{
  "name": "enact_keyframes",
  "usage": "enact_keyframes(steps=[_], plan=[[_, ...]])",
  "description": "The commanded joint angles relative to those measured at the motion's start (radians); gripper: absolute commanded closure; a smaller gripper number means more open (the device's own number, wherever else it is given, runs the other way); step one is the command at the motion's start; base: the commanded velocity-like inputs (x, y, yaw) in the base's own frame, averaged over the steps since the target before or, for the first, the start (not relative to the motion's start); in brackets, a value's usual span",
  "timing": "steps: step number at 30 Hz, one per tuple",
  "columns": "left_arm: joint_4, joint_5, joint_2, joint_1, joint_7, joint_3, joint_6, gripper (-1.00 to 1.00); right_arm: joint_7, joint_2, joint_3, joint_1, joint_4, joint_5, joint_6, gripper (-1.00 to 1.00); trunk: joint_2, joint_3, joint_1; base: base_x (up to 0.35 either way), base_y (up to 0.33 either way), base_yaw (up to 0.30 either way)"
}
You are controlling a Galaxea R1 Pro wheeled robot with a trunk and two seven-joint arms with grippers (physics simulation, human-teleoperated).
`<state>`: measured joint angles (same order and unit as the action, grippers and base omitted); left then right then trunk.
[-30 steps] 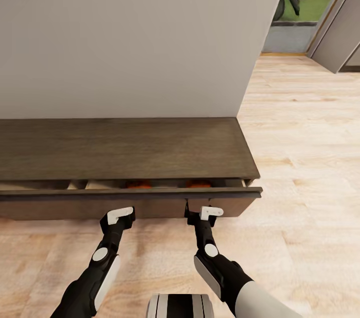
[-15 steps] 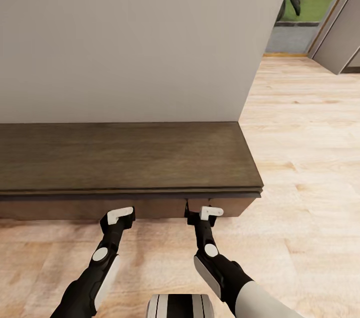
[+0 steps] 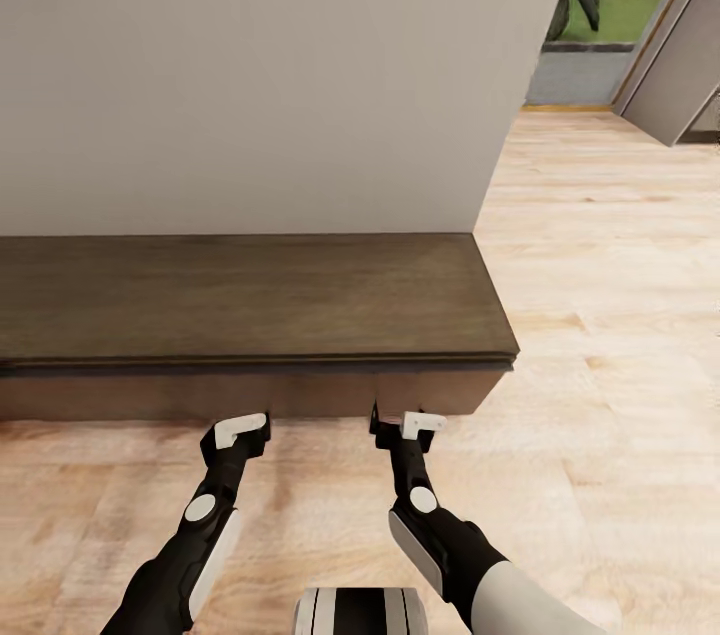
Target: Place each of the two pumpkins and all three candles from the living room inside a cabinet in the living room (use any cabinet), then make sure every cabinet is closed, and position the cauldron so it is next to a table in the living room.
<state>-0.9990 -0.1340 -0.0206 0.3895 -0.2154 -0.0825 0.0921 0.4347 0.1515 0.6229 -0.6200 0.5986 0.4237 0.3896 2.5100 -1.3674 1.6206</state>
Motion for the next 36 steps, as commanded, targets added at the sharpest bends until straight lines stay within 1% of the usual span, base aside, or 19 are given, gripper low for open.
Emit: enact_keyframes(steps=[1,9,11,14,19,22,24,26,29,30,33,36], plan=[[0.000,-0.011,0.001,0.000,-0.005,-0.003,0.005,-1.00,0.006,-0.001,0.008,-0.001,0.000,0.010,0.006,-1.00,0.000,-0.001,-0.001,-0.329,0.000,0.000],[0.000,-0.012,0.001,0.000,0.002,-0.002,0.003,-1.00,0.003,-0.003,0.007,-0.001,0.000,0.012,0.002,-1.00,0.000,-0.001,-0.001,-0.332,0.000,0.000],[-0.002,-0.013,0.001,0.000,0.002,0.000,0.003,-1.00,-0.033,-0.002,0.004,-0.001,0.000,0.012,0.000,-1.00,0.000,-0.001,-0.001,-0.332,0.000,0.000],[-0.004,-0.013,0.001,0.001,0.002,0.001,0.002,-1.00,-0.060,-0.001,0.000,-0.001,0.000,0.013,-0.001,-1.00,0.000,-0.001,-0.001,-0.332,0.000,0.000],[-0.009,-0.013,0.001,0.001,0.001,0.002,-0.004,-1.00,-0.068,-0.001,-0.002,-0.001,0.000,0.014,-0.001,-1.00,0.000,-0.001,-0.001,-0.332,0.000,0.000],[-0.032,-0.015,0.002,0.001,0.001,0.005,-0.017,-1.00,-0.068,-0.003,-0.003,-0.001,0.000,0.018,-0.003,-1.00,0.000,-0.001,-0.001,-0.332,0.000,0.000],[-0.052,-0.017,0.002,0.001,0.001,0.006,-0.053,-1.00,-0.069,-0.004,-0.003,-0.001,0.001,0.022,-0.009,-1.00,0.000,-0.001,-0.001,-0.333,0.000,0.000],[-0.078,-0.018,0.003,0.000,0.001,0.008,-0.114,-1.00,-0.069,-0.006,-0.004,-0.002,0.002,0.026,-0.035,-1.00,0.000,-0.001,-0.001,-0.332,0.000,0.000],[-0.114,-0.019,0.004,0.001,0.002,0.013,-0.219,-1.00,-0.070,-0.008,-0.010,-0.003,0.010,0.029,-0.119,-1.00,0.000,-0.001,-0.001,-0.314,0.000,0.000],[-0.123,-0.019,0.004,0.001,0.002,0.013,-0.238,-1.00,-0.070,-0.008,-0.012,-0.003,0.013,0.030,-0.135,-1.00,0.000,-0.001,-0.001,-0.256,0.000,0.000],[-0.175,-0.019,0.004,0.002,0.002,0.019,-0.346,-1.00,-0.071,-0.010,-0.048,-0.003,0.064,0.032,-0.244,-1.00,0.000,-0.001,-0.001,-0.116,0.000,0.000],[-0.241,-0.019,0.004,0.002,0.003,0.027,-0.476,-1.00,-0.072,-0.010,-0.114,-0.002,0.150,0.034,-0.403,-1.00,0.000,-0.001,-0.001,-0.030,0.000,0.000]])
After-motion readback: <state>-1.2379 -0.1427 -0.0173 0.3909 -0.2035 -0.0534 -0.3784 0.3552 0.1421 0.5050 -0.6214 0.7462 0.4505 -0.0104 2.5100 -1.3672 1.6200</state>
